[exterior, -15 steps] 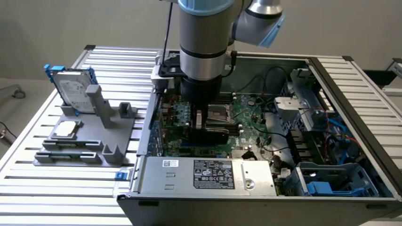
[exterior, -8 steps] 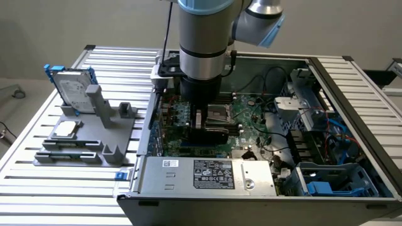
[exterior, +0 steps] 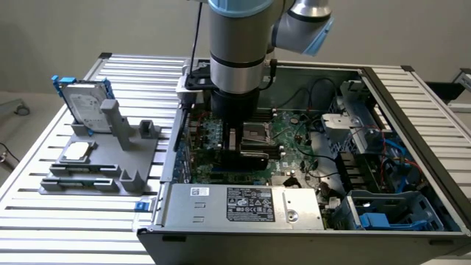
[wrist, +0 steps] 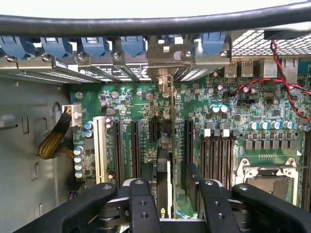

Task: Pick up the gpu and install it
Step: 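Insert the gpu into the slot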

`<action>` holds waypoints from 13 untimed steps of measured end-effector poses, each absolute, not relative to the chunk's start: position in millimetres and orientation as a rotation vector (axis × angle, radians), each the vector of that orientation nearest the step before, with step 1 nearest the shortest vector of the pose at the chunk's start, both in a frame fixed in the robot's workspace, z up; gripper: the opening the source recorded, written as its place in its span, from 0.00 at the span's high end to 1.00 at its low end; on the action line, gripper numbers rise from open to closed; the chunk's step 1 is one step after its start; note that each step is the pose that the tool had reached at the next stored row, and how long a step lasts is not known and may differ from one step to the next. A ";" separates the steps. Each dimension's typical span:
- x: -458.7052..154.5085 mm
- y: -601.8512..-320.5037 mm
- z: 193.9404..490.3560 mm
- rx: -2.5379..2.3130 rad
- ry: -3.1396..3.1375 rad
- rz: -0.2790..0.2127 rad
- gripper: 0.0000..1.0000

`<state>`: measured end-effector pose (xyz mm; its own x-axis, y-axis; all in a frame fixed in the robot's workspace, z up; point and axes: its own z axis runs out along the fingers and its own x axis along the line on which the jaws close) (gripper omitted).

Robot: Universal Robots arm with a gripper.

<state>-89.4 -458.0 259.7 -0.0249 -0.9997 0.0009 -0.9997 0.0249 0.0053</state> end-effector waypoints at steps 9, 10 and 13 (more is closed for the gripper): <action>-89.4 -457.8 280.9 2.190 -2.245 -0.007 0.59; -89.4 -457.8 284.1 2.190 -2.245 -0.007 0.59; -89.4 -457.7 292.7 2.189 -2.244 -0.010 0.59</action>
